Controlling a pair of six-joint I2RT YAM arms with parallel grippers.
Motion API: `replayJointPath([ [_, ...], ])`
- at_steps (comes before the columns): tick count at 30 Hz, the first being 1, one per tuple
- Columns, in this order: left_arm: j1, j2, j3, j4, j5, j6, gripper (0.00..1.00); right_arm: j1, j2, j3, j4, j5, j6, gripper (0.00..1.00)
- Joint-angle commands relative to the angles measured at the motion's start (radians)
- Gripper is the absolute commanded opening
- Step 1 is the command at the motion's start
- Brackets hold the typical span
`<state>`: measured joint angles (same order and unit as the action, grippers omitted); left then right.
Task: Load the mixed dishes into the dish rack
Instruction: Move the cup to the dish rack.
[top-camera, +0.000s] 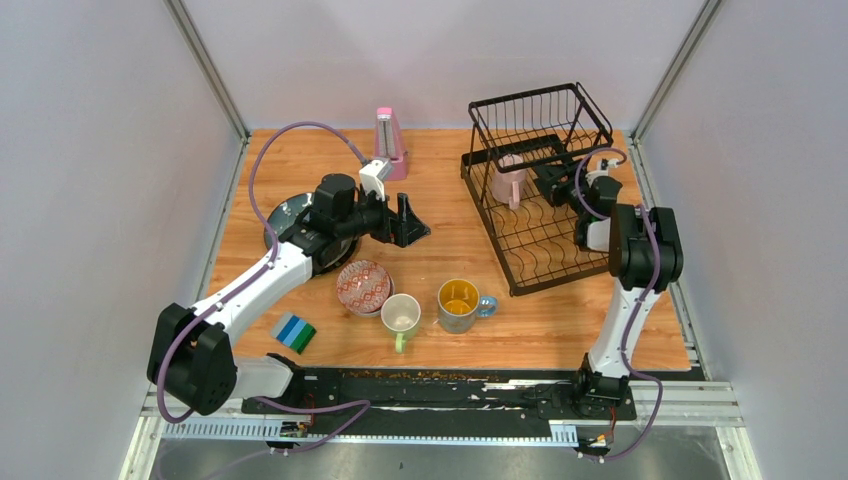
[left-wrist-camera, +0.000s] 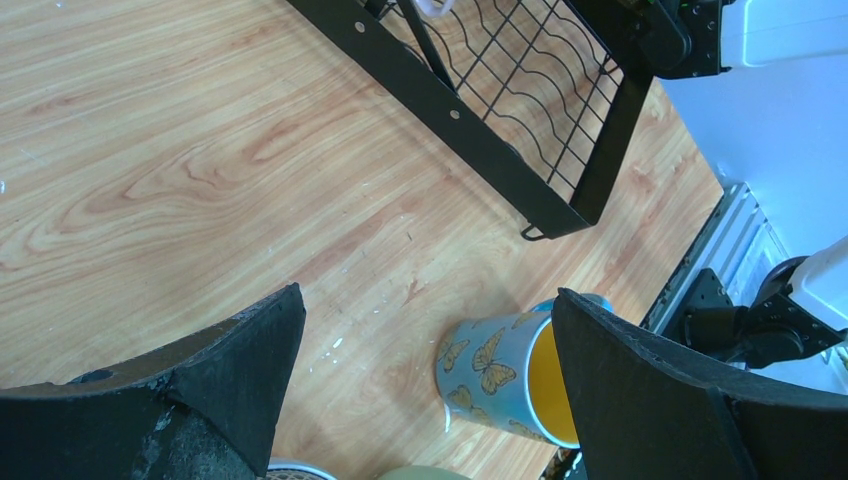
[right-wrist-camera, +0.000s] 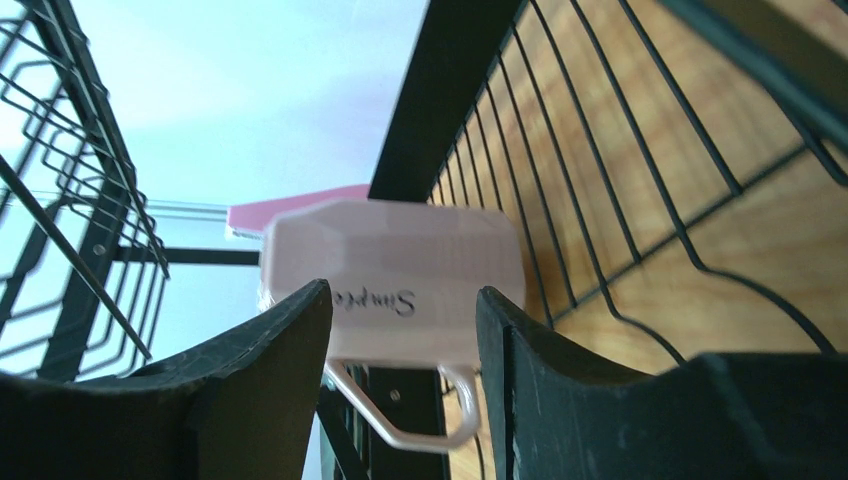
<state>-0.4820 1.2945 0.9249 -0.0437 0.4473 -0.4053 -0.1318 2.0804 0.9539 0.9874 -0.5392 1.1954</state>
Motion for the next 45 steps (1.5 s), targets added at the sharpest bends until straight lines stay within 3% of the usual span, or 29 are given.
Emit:
replayJointPath([
  [1, 0.003, -0.026, 0.030, -0.009, 0.003, 0.019, 1.00, 0.062, 0.022, 0.061, 0.001, 0.087, 0.020, 0.56],
  [17, 0.003, -0.037, 0.021, -0.013, -0.008, 0.026, 1.00, 0.128, 0.095, 0.110, -0.026, 0.030, 0.057, 0.57],
  [28, 0.003, -0.047, 0.017, -0.017, -0.008, 0.026, 1.00, 0.087, -0.074, -0.046, -0.088, -0.015, -0.060, 0.56],
  [34, 0.003, -0.038, 0.022, -0.006, -0.001, 0.022, 1.00, 0.105, -0.108, -0.107, -0.050, -0.036, -0.040, 0.52],
  [45, 0.003, -0.030, 0.023, -0.005, 0.006, 0.022, 1.00, 0.173, 0.019, 0.007, 0.006, -0.005, 0.038, 0.51],
])
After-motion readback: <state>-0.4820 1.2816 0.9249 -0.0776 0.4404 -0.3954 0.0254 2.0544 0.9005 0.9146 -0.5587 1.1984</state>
